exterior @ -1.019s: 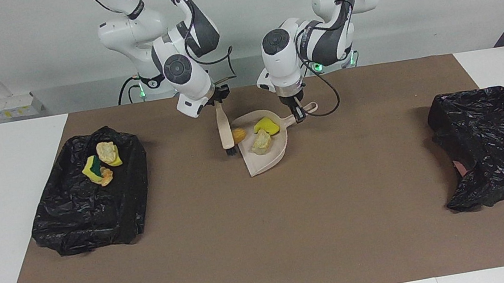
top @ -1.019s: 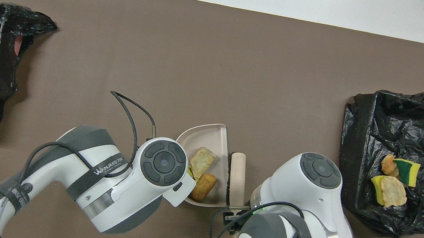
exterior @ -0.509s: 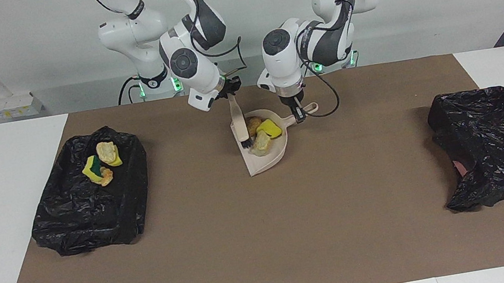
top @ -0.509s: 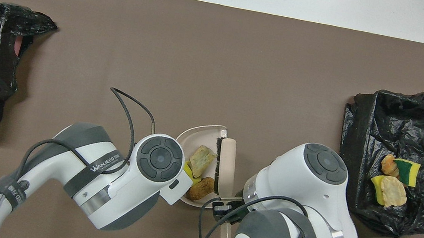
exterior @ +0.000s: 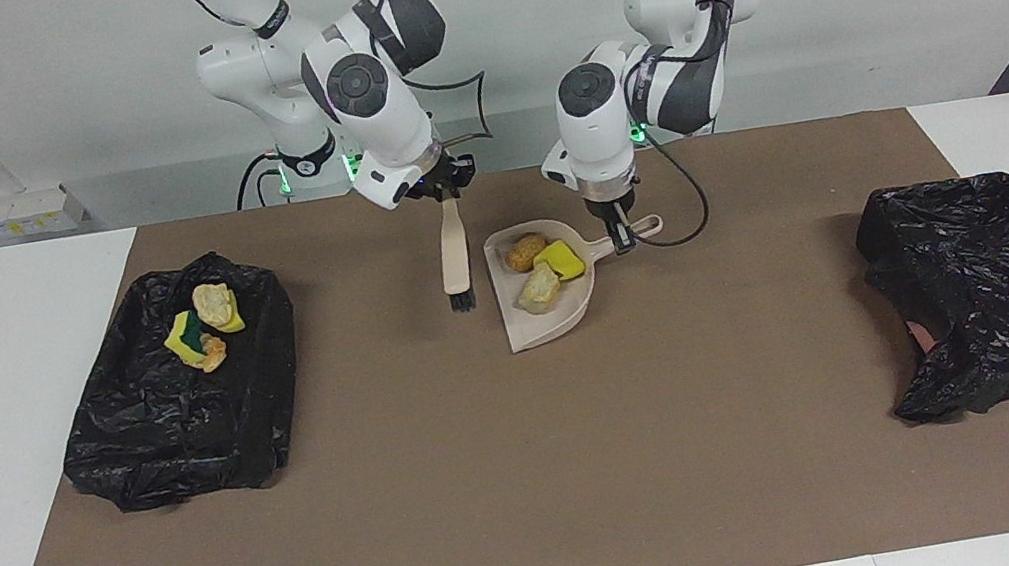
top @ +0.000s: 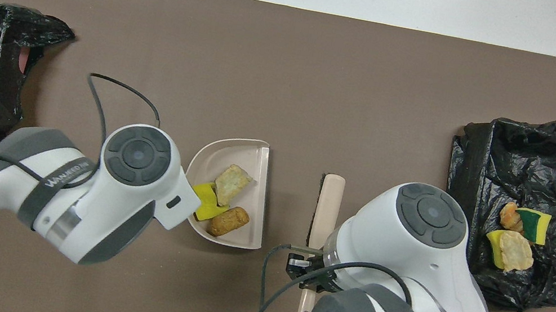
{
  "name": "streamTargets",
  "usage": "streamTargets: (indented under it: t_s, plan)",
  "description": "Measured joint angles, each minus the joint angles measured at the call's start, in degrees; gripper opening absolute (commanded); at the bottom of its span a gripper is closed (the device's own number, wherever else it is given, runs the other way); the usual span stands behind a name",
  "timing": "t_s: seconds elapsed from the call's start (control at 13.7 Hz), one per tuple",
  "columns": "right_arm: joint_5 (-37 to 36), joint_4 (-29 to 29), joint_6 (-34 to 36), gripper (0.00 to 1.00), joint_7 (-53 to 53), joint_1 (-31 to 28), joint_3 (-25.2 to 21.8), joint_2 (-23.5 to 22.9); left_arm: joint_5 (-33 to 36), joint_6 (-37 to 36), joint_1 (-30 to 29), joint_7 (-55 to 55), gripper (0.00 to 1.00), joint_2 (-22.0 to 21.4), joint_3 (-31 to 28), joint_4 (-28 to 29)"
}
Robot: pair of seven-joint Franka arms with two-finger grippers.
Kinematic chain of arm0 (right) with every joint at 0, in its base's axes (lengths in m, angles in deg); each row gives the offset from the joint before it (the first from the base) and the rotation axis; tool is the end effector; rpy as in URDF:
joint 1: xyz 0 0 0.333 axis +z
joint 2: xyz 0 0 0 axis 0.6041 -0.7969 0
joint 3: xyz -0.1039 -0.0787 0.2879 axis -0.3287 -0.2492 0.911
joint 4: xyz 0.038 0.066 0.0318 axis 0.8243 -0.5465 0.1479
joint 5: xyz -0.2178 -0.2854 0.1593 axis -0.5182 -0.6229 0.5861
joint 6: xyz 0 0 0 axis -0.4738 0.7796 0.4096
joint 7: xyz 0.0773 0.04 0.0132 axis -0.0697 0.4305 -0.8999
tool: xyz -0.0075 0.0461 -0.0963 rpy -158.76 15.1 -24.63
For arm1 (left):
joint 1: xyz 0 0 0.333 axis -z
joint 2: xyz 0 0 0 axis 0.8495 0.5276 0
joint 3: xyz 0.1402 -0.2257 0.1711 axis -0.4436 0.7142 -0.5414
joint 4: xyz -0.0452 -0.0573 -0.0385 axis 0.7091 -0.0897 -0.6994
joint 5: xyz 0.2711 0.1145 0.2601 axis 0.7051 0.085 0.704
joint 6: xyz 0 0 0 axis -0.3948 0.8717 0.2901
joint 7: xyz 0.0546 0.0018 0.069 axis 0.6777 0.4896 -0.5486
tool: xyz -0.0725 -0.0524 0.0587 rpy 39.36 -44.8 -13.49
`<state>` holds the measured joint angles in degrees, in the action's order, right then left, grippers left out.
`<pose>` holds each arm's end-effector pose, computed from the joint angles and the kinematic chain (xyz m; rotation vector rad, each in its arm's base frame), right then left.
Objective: Sweep and dump trash in bin
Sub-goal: 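Carry the loaded dustpan with the left gripper to the other black bag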
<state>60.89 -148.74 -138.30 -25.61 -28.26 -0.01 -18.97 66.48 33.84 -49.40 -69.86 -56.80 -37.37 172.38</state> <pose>0.4149 0.2801 0.4590 -2.9531 0.1788 0.5692 0.4753 -0.2371 0.3999 -2.1174 2.1347 0.2110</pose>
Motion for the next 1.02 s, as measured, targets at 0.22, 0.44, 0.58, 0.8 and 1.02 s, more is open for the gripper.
streamTargets:
  t_s: [0.22,0.44,0.58,0.8,1.02]
  plan:
    - [0.14,-0.18,0.63,0.00,5.04,0.21,4.82,-0.25,-2.06,0.00,0.17,-10.97,0.00,-3.42,-9.21,-0.04]
    - [0.18,-0.57,-5.78,0.00,13.40,0.72,12.59,-4.02,-3.79,-0.07,0.43,-19.60,0.00,-5.11,-20.55,-0.04]
    - [0.15,-0.67,-11.77,0.00,17.83,1.18,16.15,-8.02,-3.89,-0.06,0.56,-22.01,0.00,-5.17,-27.61,-0.05]
    - [-1.97,-0.65,-15.82,0.00,18.82,1.91,18.57,-13.38,-5.96,0.60,0.66,-27.68,0.00,-5.18,-37.99,-1.82]
    - [-4.94,-1.00,-15.95,0.00,18.21,2.89,19.10,-15.41,-10.12,1.30,0.62,-42.36,0.00,-3.39,-48.91,-7.58]
